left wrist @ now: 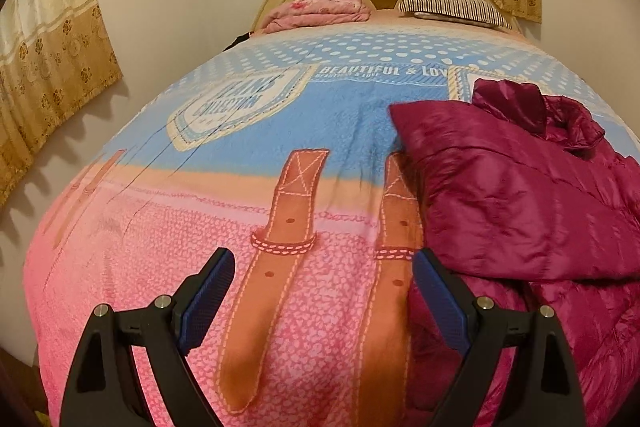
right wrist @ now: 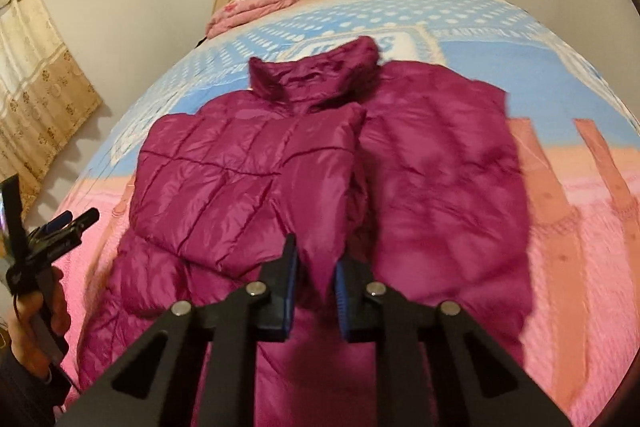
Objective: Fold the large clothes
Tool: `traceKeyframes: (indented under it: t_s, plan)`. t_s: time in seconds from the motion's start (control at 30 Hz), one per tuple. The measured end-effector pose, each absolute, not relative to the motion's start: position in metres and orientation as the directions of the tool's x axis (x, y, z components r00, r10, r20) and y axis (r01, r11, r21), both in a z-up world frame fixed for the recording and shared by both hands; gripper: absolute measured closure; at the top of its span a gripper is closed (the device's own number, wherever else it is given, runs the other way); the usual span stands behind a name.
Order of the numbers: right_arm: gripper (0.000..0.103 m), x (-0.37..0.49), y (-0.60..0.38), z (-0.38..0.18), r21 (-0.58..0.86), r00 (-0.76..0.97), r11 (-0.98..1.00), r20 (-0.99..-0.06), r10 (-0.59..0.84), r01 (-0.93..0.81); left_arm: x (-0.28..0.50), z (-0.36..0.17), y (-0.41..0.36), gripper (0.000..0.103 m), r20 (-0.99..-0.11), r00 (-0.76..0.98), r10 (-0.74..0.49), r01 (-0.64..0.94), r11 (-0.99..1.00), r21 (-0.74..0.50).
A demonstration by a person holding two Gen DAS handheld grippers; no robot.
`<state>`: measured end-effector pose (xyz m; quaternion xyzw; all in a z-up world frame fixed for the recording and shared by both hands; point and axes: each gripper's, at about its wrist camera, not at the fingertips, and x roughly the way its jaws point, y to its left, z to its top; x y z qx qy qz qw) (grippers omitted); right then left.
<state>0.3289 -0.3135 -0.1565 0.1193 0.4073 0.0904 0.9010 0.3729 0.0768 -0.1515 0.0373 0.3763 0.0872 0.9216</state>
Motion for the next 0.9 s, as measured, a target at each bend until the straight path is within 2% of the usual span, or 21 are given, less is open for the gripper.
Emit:
traceKeyframes:
  t_s: [0.17,0.23,0.33,0.4,0.47,0.6,0.73,0.9]
  plan:
    - [0.084,0.325,-0.323,-0.17,0.268,0.63,0.963,-0.742,0.23,-0.036,0.379,-0.146,0.062,0.012,-0.697,0.7,0.159,-0.11,0.987,0.114]
    - [0.081,0.323,-0.322,-0.172,0.267,0.629,0.963,-0.742,0.232,-0.04,0.382,-0.14,0.053,0.012,-0.691,0.709,0.138,-0.085,0.99,0.111]
    - [0.07,0.319,-0.327,-0.168,0.246,0.629,0.969,-0.754,0.188,0.005,0.39,-0.126,0.037,0.012,-0.675,0.73,0.106,-0.046,0.993,0.107]
    - [0.052,0.313,-0.334,-0.162,0.23,0.633,0.971,-0.761,0.14,0.062,0.398,-0.117,0.03,0.012,-0.661,0.746,0.074,-0.016,0.996,0.093]
    - [0.04,0.304,-0.34,-0.151,0.175,0.653,0.977,-0.755,0.052,0.125,0.408,-0.112,0.021,0.012,-0.644,0.763,0.061,0.0,0.995,0.095]
    - [0.04,0.296,-0.344,-0.12,0.166,0.73,0.971,-0.684,-0.013,0.173,0.431,-0.117,-0.001,0.012,-0.644,0.765,0.014,0.054,0.995,0.086]
    - [0.04,0.322,-0.313,-0.107,0.227,0.761,0.974,-0.635,0.133,0.019,0.455,-0.139,-0.022,0.012,-0.683,0.729,-0.051,0.118,0.992,0.052]
    - [0.044,0.365,-0.276,-0.128,0.152,0.724,0.987,-0.675,0.147,-0.059,0.475,-0.176,-0.03,0.012,-0.748,0.662,-0.049,0.111,0.993,0.032]
